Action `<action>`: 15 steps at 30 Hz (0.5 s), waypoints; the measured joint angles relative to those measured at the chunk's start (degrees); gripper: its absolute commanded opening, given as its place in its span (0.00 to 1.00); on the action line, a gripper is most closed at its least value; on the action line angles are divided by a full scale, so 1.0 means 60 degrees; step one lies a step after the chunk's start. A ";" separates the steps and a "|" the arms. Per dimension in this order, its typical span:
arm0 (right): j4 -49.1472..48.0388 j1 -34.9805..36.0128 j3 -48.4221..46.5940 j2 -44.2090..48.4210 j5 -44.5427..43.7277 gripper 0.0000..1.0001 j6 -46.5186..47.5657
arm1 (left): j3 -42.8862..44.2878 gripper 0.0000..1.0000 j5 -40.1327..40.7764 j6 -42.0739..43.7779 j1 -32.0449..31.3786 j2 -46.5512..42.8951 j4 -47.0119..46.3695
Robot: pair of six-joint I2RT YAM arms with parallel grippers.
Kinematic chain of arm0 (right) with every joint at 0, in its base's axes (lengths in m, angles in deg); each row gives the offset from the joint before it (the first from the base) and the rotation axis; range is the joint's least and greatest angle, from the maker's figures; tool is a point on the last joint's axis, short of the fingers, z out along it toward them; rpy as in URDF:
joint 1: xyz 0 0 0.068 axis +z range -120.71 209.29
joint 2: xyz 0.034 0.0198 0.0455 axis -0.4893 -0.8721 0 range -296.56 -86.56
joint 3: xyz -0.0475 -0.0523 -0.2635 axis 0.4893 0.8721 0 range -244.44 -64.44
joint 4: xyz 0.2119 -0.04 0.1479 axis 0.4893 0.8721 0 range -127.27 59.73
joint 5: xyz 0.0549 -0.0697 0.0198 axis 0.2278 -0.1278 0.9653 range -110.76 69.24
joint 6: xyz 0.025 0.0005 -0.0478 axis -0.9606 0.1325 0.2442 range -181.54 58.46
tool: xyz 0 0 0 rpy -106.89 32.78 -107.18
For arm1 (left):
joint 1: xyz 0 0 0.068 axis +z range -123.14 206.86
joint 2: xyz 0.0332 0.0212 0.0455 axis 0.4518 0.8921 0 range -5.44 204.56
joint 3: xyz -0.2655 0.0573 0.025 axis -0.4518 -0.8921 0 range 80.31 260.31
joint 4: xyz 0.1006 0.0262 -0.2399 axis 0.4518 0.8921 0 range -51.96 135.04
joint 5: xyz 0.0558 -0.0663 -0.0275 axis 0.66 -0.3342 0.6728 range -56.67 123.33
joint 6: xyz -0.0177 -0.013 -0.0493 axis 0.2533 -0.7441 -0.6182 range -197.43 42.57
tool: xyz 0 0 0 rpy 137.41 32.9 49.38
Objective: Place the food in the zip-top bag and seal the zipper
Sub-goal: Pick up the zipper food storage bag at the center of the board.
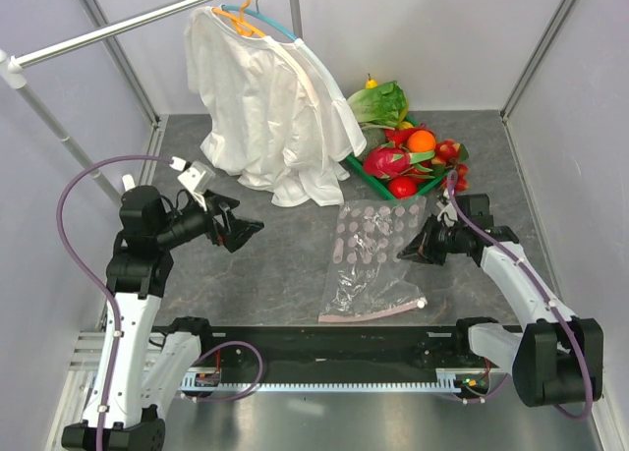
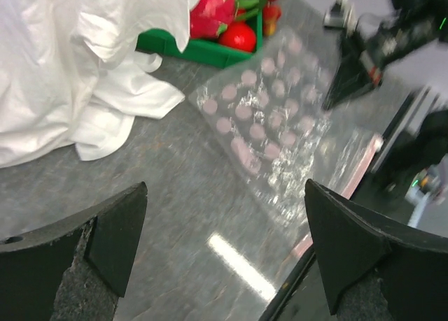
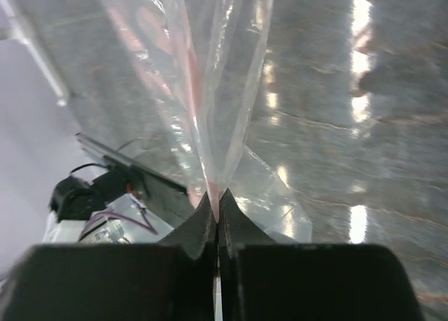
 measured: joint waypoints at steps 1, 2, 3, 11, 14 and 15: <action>-0.0036 0.0051 -0.0178 0.0091 0.0182 0.00 -0.0120 | 0.0102 1.00 -0.0015 0.0535 -0.0058 0.0000 0.0302; -0.0124 0.0113 -0.0397 0.0138 0.0386 0.00 -0.0237 | 0.0211 1.00 -0.0018 0.1016 -0.0124 0.0007 0.0594; -0.0295 0.0222 -0.0601 0.0178 0.0579 0.00 -0.0415 | 0.0313 1.00 -0.0015 0.1483 -0.0204 0.0007 0.0860; -0.2240 0.1450 -0.0379 0.0605 0.1581 0.00 -0.2892 | 0.0222 0.96 0.1384 0.3858 -0.3541 0.0047 0.1752; -0.2586 0.1865 -0.0375 0.0062 0.1665 0.00 -0.3559 | -0.0204 0.90 0.2368 0.4069 -0.5329 0.0211 0.1723; -0.2685 0.1953 -0.0372 -0.0109 0.1672 0.00 -0.3807 | -0.0310 0.89 0.2743 0.4084 -0.5836 0.0335 0.1672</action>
